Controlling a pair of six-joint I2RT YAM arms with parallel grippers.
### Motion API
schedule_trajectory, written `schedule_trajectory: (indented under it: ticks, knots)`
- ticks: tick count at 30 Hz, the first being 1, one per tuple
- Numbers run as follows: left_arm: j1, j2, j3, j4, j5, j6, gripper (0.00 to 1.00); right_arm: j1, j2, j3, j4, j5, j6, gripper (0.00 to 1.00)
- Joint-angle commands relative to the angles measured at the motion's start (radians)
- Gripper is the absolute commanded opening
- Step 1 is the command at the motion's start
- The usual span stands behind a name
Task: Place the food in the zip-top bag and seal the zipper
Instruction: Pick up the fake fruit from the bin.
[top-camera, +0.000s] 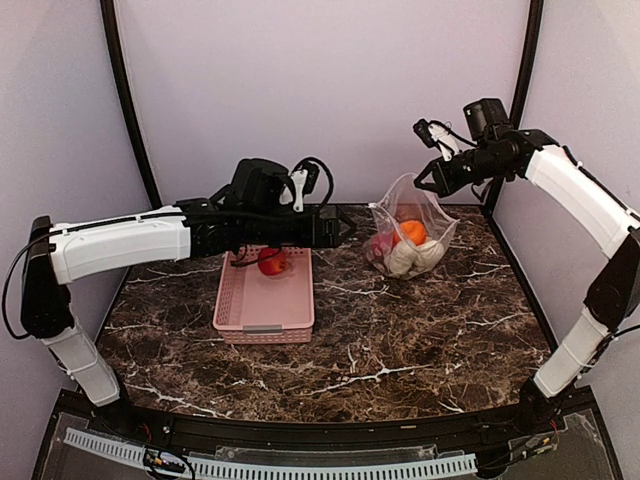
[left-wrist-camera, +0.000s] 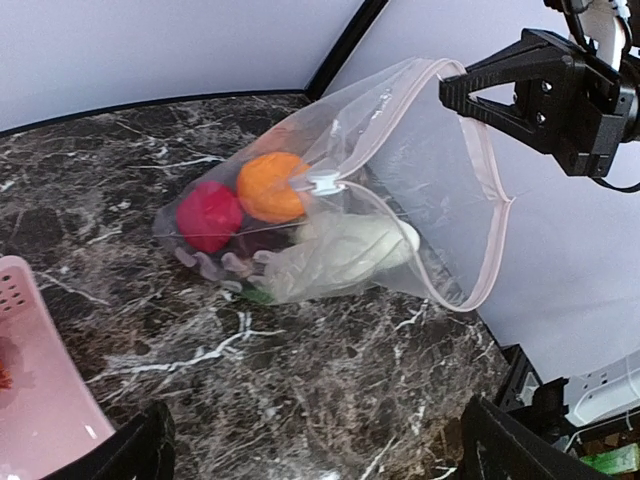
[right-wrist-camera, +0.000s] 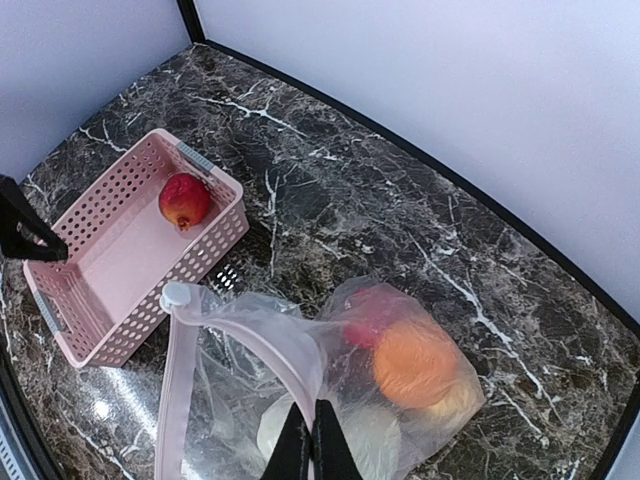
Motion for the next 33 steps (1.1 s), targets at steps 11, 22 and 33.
schedule_trajectory:
  ticks: [11,22,33]
  knots:
    - [0.074,-0.217,-0.134,-0.261,-0.641,0.165,0.99,-0.004,-0.044,-0.095,0.061,-0.135,-0.025,0.0]
    - [0.191,-0.044,-0.034,-0.389,-0.276,0.241,0.89,-0.004,-0.066,-0.14,0.065,-0.139,-0.039,0.0]
    - [0.243,0.146,0.111,-0.545,-0.259,0.209,0.93,-0.004,-0.085,-0.178,0.067,-0.158,-0.054,0.0]
